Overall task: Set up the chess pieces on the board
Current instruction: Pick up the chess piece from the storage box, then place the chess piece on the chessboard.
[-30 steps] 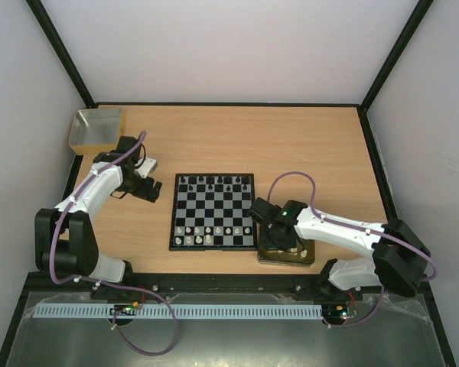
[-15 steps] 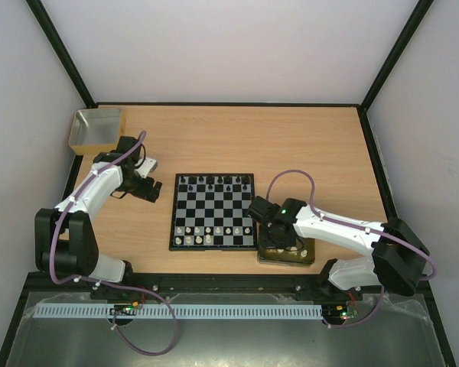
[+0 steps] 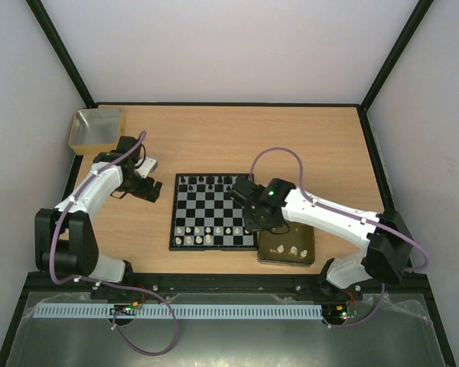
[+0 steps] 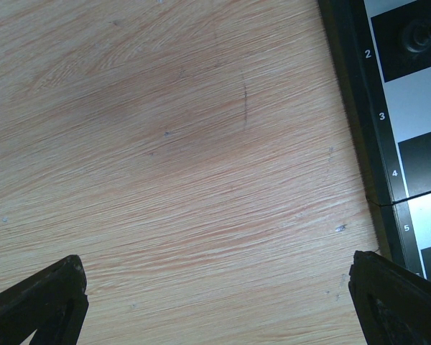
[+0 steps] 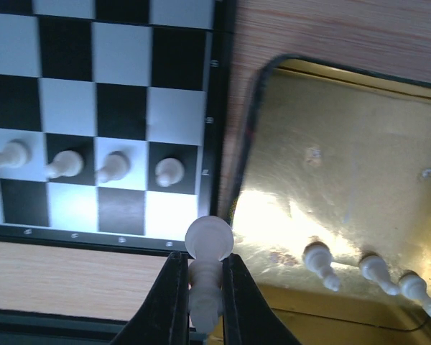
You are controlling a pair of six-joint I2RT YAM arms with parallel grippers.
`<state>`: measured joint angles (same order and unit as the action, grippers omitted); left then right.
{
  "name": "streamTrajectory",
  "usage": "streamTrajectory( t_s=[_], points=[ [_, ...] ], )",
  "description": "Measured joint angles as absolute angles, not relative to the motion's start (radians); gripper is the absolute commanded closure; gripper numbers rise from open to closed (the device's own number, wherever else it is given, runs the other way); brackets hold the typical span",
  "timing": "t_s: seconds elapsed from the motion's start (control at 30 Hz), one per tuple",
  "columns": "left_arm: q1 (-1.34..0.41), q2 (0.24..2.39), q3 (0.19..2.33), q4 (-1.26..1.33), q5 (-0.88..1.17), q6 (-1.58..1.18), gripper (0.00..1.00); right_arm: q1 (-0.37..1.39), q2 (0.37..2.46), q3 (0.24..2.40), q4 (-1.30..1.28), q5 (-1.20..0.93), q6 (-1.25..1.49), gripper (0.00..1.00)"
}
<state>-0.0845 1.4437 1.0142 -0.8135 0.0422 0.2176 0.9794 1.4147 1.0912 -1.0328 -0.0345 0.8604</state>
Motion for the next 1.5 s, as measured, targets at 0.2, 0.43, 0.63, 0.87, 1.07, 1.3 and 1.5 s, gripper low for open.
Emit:
streamTrajectory(
  t_s=[0.2, 0.43, 0.63, 0.87, 1.07, 1.3, 1.5],
  points=[
    [-0.084, 1.443, 1.014, -0.813, 0.044, 0.218, 0.01, 1.077, 1.547, 1.218, -1.030, -0.047, 0.860, 0.98],
    [-0.084, 1.443, 1.014, -0.813, 0.044, 0.218, 0.01, 1.155, 1.700, 1.319, -0.990, -0.084, 0.852, 0.98],
    [-0.084, 1.443, 1.014, -0.813, 0.044, 0.218, 0.01, 1.163, 1.760, 1.337, -0.943, -0.125, 0.839, 0.98],
    [-0.084, 1.443, 1.014, -0.813, 0.044, 0.218, 0.01, 1.163, 1.797, 1.346, -0.912, -0.144, 0.825, 0.98],
    [-0.084, 1.443, 1.014, -0.813, 0.044, 0.218, 0.01, 1.163, 1.816, 1.346, -0.892, -0.152, 0.815, 0.95],
    [-0.084, 1.443, 1.014, -0.813, 0.044, 0.218, 0.01, 1.163, 1.822, 1.346, -0.884, -0.154, 0.811, 0.93],
    [-0.084, 1.443, 1.014, -0.813, 0.044, 0.218, 0.01, 1.163, 1.827, 1.346, -0.882, -0.155, 0.809, 0.89]
  ],
)
